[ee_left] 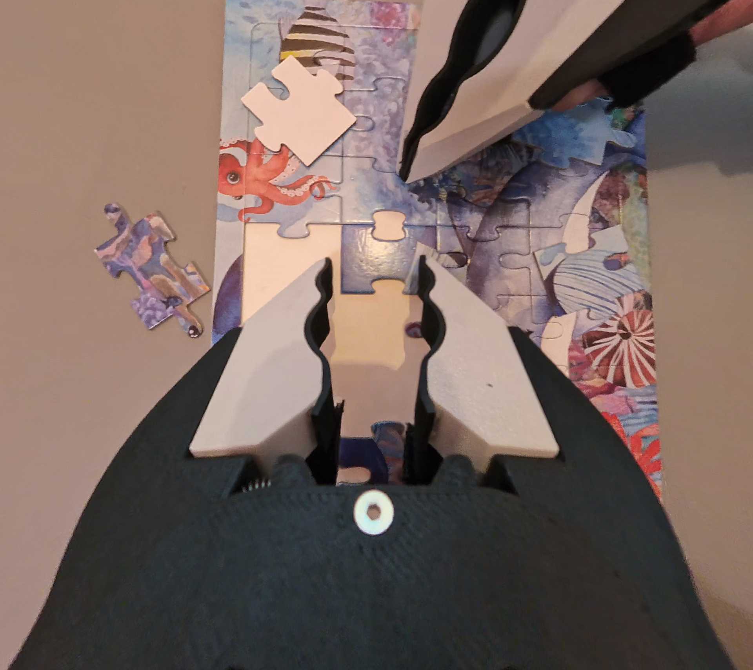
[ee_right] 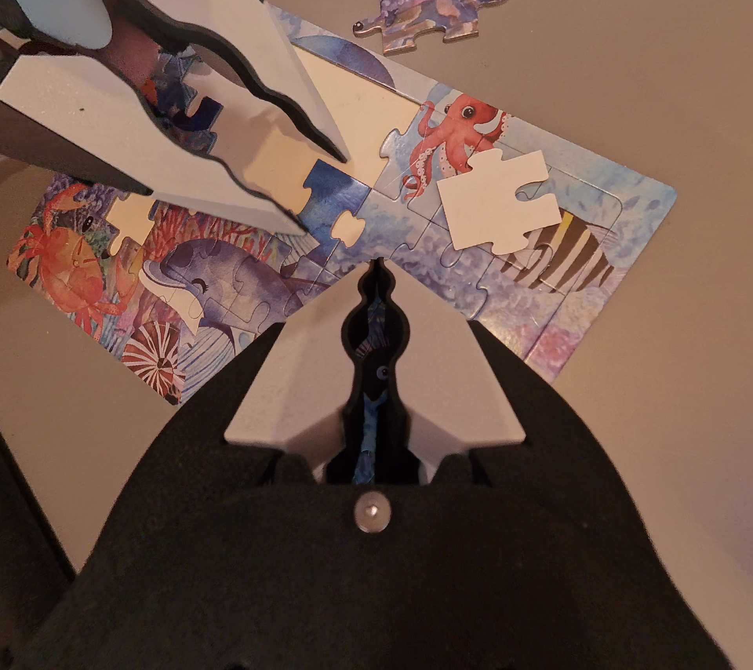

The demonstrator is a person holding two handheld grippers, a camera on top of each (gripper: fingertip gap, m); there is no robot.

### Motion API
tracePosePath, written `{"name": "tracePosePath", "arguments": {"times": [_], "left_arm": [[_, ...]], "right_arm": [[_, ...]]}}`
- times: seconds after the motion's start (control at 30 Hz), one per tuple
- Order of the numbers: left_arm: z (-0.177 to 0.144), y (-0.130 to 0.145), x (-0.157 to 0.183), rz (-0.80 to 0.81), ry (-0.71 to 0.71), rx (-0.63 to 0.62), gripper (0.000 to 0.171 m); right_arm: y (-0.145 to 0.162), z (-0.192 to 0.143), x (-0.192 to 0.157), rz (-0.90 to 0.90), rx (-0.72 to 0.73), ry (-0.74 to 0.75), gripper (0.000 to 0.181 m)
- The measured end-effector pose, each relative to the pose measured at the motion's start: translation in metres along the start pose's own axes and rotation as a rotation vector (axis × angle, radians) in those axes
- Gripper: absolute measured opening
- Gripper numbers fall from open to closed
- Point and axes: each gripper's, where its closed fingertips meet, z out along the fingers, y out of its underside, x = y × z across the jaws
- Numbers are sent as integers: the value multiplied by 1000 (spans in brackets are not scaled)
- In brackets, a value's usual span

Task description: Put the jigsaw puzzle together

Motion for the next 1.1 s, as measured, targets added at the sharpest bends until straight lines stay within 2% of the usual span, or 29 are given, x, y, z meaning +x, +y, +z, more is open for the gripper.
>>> {"name": "tracePosePath", "arguments": {"times": [0.1,0.2,0.27,0.43,0.63,0.67,0.7,0.73,0.8,0.87,0.93,1.1], "left_arm": [[0,-1,4,-20,25,7,47],[0,-2,3,-50,43,24,37],[-1,-3,5,-67,68,32,42],[-2,-3,5,-105,103,58,32],[-6,-8,7,-144,145,105,33],[-10,-15,15,-151,207,143,11],[-16,-28,25,-173,282,215,20],[-17,-32,27,-174,281,222,17],[-7,-15,16,-100,153,106,18],[-6,-15,11,-137,137,112,23],[-5,-2,1,-98,57,45,36],[-4,1,7,-82,68,28,45]], "right_arm": [[0,0,0,3,0,-3,0],[0,0,0,2,3,-6,0],[0,0,0,6,5,-8,0],[0,0,0,11,4,-8,0],[0,0,0,20,14,-20,0],[0,0,0,23,16,-23,0],[1,0,0,23,17,-24,0],[0,0,0,23,16,-24,0],[1,0,0,21,16,-21,0],[1,0,0,20,16,-19,0],[1,0,0,16,15,-16,0],[1,0,0,13,14,-15,0]]}}
